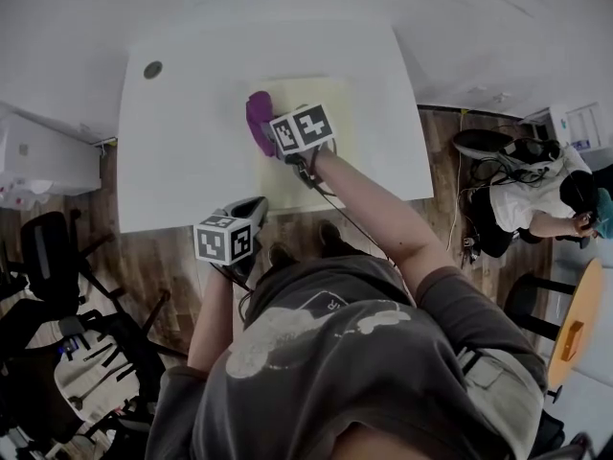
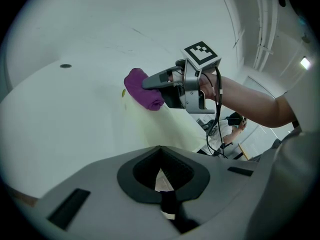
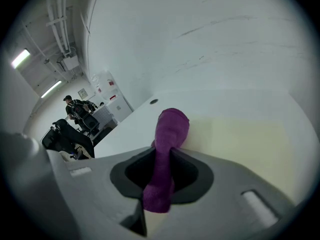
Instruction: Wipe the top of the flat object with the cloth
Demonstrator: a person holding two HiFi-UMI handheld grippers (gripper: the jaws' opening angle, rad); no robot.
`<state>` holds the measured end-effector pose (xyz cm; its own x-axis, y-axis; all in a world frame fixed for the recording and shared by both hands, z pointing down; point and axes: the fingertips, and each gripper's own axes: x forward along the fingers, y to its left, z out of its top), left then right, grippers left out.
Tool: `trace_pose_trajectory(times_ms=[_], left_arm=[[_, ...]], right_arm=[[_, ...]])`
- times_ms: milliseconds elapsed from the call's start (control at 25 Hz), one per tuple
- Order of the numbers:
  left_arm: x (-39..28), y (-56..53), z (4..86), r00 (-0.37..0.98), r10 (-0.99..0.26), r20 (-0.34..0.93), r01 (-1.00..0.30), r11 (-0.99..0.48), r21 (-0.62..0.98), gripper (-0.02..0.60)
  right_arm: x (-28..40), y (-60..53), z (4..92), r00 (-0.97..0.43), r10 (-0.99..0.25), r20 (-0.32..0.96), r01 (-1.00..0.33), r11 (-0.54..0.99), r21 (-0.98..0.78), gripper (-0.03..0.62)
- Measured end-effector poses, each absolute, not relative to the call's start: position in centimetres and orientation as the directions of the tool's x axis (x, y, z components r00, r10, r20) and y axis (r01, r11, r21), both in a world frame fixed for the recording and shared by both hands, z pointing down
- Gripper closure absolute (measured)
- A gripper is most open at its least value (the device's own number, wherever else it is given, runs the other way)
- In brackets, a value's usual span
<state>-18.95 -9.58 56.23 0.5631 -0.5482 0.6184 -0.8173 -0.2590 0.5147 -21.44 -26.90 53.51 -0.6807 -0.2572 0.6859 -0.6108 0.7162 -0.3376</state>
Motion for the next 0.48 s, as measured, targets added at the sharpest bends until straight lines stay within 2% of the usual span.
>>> trace_pose_trajectory(times_ms=[480], left_arm=[[-19.1,-9.6,56.5,0.555,-0.531,0.640,-0.826,-0.261,0.500,0.581]], right_arm=[[-18.3,-27.7,54.1,-0.657,-0.301,0.691,-0.649,0.693,-0.314,0.519]])
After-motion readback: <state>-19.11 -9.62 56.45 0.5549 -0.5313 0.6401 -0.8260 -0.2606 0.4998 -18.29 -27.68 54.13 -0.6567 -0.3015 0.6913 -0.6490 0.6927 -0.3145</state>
